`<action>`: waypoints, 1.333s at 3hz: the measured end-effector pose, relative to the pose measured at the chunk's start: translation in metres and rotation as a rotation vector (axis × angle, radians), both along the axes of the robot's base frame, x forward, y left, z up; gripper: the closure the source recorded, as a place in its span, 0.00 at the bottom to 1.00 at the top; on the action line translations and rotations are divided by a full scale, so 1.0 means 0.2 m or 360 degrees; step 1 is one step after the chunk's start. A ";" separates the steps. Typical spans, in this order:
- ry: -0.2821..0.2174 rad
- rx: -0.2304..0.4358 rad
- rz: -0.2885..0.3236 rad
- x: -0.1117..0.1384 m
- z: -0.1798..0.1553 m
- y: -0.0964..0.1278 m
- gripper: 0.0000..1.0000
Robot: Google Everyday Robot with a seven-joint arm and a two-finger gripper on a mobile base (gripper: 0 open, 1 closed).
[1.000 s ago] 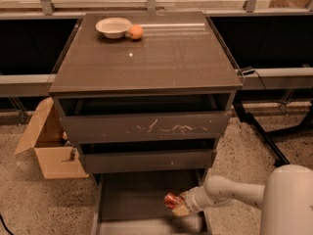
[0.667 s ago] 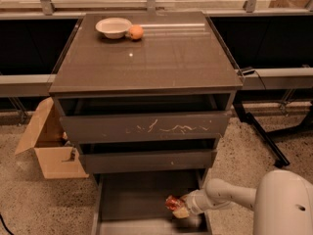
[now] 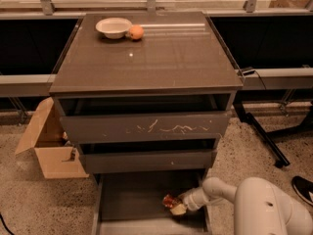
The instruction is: Place coke can into bottom drawer
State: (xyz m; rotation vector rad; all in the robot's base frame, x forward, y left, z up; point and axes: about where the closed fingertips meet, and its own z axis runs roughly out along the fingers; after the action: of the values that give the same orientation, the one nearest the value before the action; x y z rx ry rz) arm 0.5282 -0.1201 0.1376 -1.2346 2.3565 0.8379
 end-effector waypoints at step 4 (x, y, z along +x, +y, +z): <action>-0.0260 0.0194 0.0128 0.14 0.26 0.09 0.00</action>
Offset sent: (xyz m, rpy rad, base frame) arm 0.0460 0.0235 0.0014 0.0464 -0.0529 0.0861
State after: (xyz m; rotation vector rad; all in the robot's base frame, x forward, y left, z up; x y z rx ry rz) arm 0.5554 -0.1028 0.1903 -1.3028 2.1086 0.8577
